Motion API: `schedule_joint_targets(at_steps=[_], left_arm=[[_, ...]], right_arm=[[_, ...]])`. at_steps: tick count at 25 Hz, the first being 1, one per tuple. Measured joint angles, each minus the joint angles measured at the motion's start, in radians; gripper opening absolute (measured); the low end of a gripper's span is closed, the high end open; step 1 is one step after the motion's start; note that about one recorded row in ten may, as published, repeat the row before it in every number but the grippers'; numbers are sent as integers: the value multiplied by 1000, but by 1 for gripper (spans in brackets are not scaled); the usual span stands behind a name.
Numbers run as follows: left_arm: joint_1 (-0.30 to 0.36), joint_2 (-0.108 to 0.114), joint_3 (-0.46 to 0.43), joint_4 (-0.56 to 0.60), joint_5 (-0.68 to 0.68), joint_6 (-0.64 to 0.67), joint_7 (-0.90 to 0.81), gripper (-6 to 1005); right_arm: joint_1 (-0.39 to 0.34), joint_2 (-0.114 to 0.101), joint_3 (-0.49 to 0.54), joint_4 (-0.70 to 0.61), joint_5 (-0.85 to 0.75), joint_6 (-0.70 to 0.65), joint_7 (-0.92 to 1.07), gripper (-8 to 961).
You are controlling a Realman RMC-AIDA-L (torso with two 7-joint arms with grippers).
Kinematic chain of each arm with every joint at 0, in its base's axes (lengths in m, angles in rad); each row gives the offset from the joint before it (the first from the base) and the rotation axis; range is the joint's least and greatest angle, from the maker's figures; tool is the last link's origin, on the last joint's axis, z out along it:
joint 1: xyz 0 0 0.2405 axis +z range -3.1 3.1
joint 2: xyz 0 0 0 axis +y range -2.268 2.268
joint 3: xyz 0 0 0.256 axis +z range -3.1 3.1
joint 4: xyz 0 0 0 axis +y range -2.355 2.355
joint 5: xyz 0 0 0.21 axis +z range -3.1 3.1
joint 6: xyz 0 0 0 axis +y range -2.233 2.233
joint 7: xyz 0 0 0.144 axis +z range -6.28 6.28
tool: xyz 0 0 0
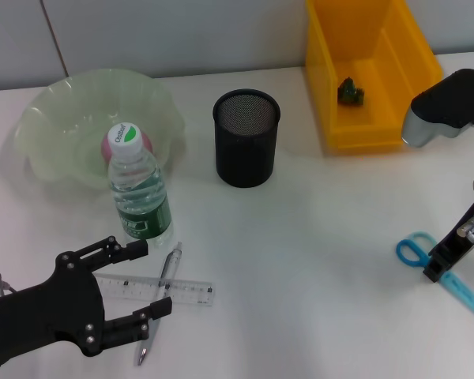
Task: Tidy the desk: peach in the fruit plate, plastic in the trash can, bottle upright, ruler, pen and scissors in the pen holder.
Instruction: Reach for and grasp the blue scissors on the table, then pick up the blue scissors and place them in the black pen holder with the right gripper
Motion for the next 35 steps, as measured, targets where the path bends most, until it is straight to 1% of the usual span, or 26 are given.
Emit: schedule_joint_targets(at_steps=[5, 7, 8, 9, 10, 11, 12, 13, 14, 16, 19, 21, 22, 23, 26, 27, 28, 31, 32, 33, 34, 35], left_arm=[[-1, 0, 0, 0, 0, 0, 0, 784], [-1, 0, 0, 0, 0, 0, 0, 784], [-1, 0, 0, 0, 0, 0, 0, 784], [-1, 0, 0, 0, 0, 1, 0, 784], [-1, 0, -1, 0, 0, 3, 0, 784], [-1, 0, -1, 0, 0, 3, 0, 784], [-1, 0, -3, 0, 0, 7, 0, 784], [-1, 0, -3, 0, 0, 7, 0, 784], [0, 0, -4, 0, 0, 10, 0, 784], [1, 0, -7, 0, 0, 18, 0, 784], [3, 0, -9, 0, 0, 26, 0, 784], [2, 0, -11, 0, -3, 29, 0, 784], [1, 0, -11, 0, -3, 29, 0, 784], [1, 0, -11, 0, -4, 29, 0, 784], [-1, 0, -10, 0, -5, 29, 0, 784], [-1, 0, -10, 0, -5, 30, 0, 784], [-1, 0, -10, 0, -5, 30, 0, 784], [-1, 0, -11, 0, -7, 31, 0, 784], [-2, 0, -11, 0, -7, 31, 0, 784], [-4, 0, -10, 0, -7, 32, 0, 783], [-4, 0, -10, 0, -7, 32, 0, 783], [-10, -1, -7, 0, -7, 32, 0, 783]], right_arm=[[3, 0, 0, 3, 3, 7, 0, 300], [-4, 2, 5, -23, 12, 9, 0, 244], [-4, 2, 5, -23, 12, 9, 0, 246], [-8, 3, 7, -40, 16, 7, 0, 248], [-25, 4, 14, -88, 38, 4, 0, 250], [-25, 4, 14, -88, 38, 4, 0, 252], [-50, 4, 30, -159, 71, 1, 0, 254], [-50, 4, 30, -159, 71, 1, 0, 257], [-66, 4, 41, -205, 96, -3, 0, 259], [-104, 2, 67, -315, 164, -2, -5, 263], [-171, 2, 123, -485, 316, 30, -40, 269], [-212, 4, 166, -560, 444, 84, -94, 273], [-241, 4, 205, -580, 569, 149, -162, 275], [-241, 4, 205, -580, 569, 149, -162, 277], [-253, 1, 252, -542, 741, 218, -279, 284], [-256, 3, 267, -491, 851, 261, -398, 286], [-256, 3, 267, -491, 851, 261, -398, 288], [-258, 4, 265, -372, 1019, 322, -613, 294], [-249, 3, 266, -278, 1120, 348, -746, 296], [-243, 3, 267, -228, 1165, 356, -813, 298], [-243, 3, 267, -228, 1165, 356, -813, 300], [-232, 2, 270, -145, 1229, 366, -944, 302]])
